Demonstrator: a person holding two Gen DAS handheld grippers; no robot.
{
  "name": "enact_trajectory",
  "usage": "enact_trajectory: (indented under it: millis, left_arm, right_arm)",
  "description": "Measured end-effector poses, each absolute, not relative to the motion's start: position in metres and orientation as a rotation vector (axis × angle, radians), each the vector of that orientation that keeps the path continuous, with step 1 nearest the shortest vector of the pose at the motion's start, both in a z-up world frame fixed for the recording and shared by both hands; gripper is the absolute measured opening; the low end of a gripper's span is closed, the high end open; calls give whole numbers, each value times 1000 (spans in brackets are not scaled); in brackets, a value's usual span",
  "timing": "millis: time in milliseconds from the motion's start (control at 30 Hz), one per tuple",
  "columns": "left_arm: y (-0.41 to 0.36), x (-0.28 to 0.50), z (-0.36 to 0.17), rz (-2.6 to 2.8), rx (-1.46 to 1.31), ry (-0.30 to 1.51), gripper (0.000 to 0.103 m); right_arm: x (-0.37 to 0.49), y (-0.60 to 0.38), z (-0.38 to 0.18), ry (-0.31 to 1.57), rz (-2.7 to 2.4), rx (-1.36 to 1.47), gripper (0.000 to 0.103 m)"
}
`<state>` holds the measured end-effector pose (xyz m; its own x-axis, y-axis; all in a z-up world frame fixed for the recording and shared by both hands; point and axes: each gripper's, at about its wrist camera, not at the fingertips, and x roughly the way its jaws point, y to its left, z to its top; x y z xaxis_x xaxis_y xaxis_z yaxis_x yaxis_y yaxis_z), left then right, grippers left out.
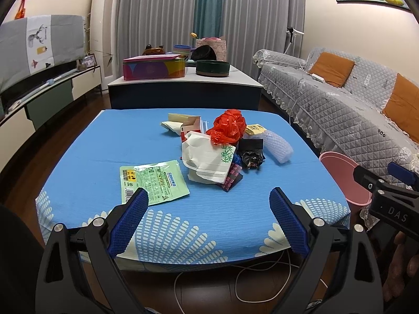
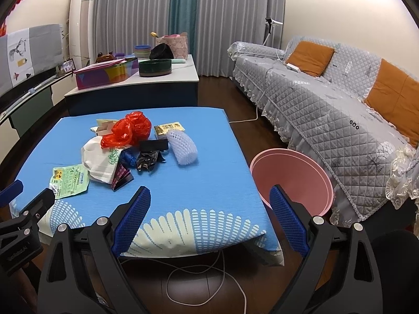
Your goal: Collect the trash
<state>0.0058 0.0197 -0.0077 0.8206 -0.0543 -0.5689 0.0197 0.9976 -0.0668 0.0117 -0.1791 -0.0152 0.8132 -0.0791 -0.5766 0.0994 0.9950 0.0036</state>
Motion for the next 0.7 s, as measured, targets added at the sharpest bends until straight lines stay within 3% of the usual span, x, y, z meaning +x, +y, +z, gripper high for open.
enact_trajectory:
  millis: [700]
  left_arm:
    - [21, 6, -11, -45, -61, 603, 91]
  right_arm:
    - [10, -175, -15, 605, -90, 24, 90]
